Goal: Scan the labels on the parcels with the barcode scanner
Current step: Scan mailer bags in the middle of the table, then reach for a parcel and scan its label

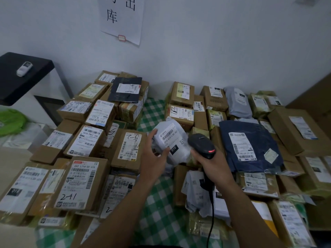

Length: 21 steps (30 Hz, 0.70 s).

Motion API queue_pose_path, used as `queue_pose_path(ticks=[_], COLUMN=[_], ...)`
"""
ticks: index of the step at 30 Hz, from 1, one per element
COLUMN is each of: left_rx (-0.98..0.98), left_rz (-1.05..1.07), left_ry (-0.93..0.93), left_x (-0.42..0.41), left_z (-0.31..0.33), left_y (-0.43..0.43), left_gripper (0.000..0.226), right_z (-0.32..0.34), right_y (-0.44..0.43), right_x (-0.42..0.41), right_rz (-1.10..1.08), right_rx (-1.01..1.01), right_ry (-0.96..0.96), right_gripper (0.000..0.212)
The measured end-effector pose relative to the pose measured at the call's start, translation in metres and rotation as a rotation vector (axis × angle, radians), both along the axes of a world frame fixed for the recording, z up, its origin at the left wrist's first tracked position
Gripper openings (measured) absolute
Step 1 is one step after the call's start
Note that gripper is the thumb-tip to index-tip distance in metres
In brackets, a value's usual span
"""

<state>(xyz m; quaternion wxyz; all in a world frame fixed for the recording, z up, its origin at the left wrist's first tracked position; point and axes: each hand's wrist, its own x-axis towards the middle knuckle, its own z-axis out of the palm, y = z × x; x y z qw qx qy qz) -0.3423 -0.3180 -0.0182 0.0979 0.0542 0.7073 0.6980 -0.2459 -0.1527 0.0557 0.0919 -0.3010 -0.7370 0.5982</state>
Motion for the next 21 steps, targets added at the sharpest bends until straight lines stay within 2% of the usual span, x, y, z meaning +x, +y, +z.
queue_pose_path(ticks=[4,8,21], left_rx=[-0.089,-0.142,-0.2], left_rz=[-0.02,-0.013,-0.017], left_ry=[0.112,0.173,0.166], left_x=[-0.021,-0.037,-0.045], left_z=[-0.011,-0.019,-0.027], left_y=[0.004,0.009,0.009], left_gripper=[0.08,0.076,0.079], right_z=[0.017,0.028,0.033], right_y=[-0.008,-0.012,-0.014], right_x=[-0.005,-0.008,-0.007], right_rz=[0.19,0.268,0.341], right_rx=[0.083,0.118,0.144], right_ry=[-0.074,-0.106,-0.17], right_gripper=[0.041,0.035,0.032])
